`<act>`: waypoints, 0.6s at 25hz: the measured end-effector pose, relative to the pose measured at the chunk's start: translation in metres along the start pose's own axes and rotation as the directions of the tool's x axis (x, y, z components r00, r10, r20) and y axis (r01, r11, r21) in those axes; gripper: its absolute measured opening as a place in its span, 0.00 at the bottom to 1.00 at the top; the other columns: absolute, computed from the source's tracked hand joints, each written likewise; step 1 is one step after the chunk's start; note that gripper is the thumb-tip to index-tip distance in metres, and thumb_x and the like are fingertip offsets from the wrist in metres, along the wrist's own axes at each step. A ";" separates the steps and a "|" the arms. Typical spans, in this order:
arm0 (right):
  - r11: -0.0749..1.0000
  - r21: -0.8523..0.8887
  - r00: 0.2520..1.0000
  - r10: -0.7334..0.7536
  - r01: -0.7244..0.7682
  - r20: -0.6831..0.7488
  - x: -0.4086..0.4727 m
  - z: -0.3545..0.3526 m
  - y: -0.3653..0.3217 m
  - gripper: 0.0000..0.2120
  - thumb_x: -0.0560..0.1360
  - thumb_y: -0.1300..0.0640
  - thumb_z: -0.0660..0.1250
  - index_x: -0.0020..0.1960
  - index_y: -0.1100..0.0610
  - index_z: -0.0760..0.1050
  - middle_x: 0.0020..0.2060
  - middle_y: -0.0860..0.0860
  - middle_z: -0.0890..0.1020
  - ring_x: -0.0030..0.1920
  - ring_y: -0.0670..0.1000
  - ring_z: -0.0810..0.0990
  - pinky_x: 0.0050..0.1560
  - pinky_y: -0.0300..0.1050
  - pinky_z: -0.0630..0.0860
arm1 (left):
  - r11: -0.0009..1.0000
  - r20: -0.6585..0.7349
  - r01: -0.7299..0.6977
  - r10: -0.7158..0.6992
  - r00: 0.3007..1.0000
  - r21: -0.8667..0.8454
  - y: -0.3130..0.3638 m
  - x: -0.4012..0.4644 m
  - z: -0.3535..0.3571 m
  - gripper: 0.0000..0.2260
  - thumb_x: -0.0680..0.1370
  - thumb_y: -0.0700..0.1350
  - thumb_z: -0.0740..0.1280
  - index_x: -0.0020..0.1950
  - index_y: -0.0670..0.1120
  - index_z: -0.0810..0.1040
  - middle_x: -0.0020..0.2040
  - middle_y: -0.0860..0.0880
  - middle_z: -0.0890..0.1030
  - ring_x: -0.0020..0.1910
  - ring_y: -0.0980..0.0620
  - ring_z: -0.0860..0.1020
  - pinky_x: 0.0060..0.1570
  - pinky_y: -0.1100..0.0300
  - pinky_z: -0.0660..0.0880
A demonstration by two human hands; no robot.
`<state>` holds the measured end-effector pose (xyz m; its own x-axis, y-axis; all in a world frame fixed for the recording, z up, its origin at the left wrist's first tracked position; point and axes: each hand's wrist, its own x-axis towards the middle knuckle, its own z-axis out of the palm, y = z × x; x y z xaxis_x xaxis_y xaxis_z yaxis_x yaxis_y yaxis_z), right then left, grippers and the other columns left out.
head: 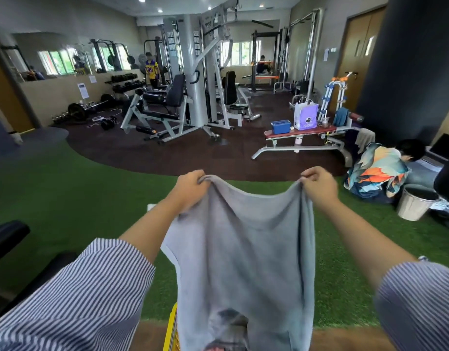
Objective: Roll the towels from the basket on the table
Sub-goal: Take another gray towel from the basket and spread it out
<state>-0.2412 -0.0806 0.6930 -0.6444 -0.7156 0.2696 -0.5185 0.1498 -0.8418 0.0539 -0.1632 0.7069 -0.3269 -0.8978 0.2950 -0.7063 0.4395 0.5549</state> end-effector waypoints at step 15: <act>0.934 0.143 0.698 -0.342 0.328 0.629 -0.121 0.062 -0.048 0.23 0.65 0.40 0.73 0.47 0.55 0.70 0.42 0.48 0.77 0.40 0.48 0.77 0.35 0.40 0.72 | 0.807 -0.186 0.410 -0.521 0.833 -0.424 0.060 0.003 0.006 0.03 0.77 0.38 0.60 0.49 0.39 0.71 0.56 0.38 0.76 0.49 0.41 0.75 0.43 0.56 0.69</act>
<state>-0.1037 -0.0433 0.6716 0.0810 -0.9799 0.1823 -0.6152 -0.1931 -0.7644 0.0063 -0.1395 0.7364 0.2121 -0.9720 0.1013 -0.4378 -0.0018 0.8991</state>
